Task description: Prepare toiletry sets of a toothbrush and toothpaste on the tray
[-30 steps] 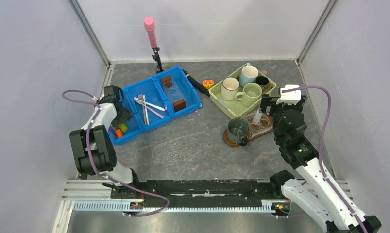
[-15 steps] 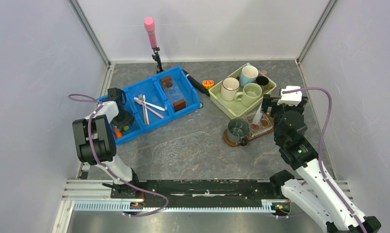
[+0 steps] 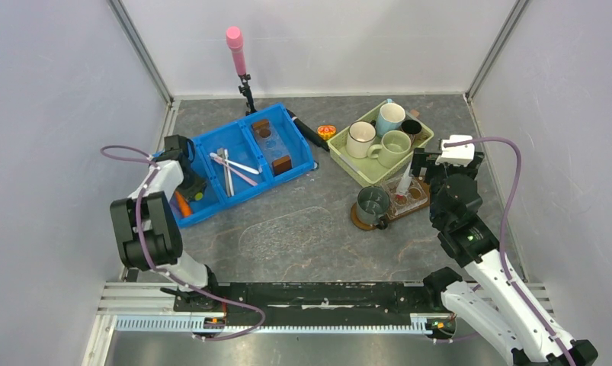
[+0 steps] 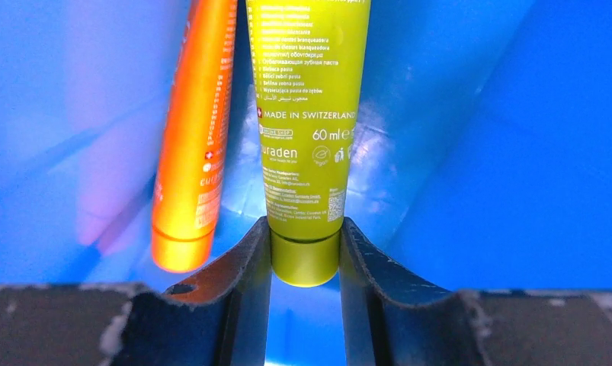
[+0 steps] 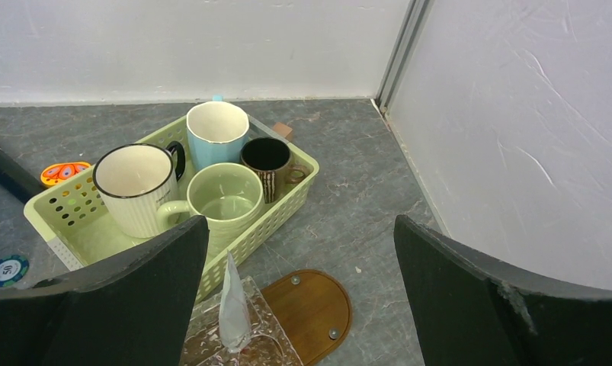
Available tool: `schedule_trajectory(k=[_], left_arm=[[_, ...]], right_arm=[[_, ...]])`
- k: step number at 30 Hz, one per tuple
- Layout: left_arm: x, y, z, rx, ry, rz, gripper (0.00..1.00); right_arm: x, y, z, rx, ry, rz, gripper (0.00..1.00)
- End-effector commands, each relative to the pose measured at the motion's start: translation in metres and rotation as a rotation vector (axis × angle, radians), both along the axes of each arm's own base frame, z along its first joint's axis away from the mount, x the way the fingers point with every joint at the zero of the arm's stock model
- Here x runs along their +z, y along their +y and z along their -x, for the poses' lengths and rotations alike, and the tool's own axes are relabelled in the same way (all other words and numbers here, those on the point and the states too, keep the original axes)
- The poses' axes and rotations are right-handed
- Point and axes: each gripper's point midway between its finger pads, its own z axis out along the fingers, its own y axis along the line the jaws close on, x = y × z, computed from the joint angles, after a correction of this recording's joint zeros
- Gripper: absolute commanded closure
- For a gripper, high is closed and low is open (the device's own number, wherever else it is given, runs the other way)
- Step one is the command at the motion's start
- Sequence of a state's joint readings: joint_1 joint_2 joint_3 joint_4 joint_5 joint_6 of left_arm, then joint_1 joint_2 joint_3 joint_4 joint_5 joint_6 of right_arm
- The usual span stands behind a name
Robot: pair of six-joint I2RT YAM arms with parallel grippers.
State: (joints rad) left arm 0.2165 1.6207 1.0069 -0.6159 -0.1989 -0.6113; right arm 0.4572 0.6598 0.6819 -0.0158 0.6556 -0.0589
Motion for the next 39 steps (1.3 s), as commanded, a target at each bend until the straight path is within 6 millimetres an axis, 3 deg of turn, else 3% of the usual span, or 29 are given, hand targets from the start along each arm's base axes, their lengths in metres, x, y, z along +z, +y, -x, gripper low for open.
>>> schedule_trajectory(k=[1,11,20,30,39], left_arm=[[0.046,0.006,-0.006,0.029,-0.137,-0.044,0.76],[0.105,-0.007,-0.002,-0.01,-0.347,-0.032,0.92],[0.149,-0.043,0.0,-0.248,-0.563,-0.02,0.96],[0.206,-0.133,0.012,-0.691,-0.79,-0.094,0.98],[0.215,-0.203,0.032,-0.971,-0.858,-0.048,0.96]], right_arm=[[0.016,-0.002,0.002,-0.009,-0.046,-0.003,0.02],[0.031,0.001,0.004,0.022,-0.049,0.001,0.02],[0.062,0.039,-0.002,0.228,-0.073,-0.009,0.02],[0.084,0.106,-0.012,0.535,0.027,-0.095,0.02],[0.079,0.152,-0.013,0.682,0.142,-0.217,0.02]])
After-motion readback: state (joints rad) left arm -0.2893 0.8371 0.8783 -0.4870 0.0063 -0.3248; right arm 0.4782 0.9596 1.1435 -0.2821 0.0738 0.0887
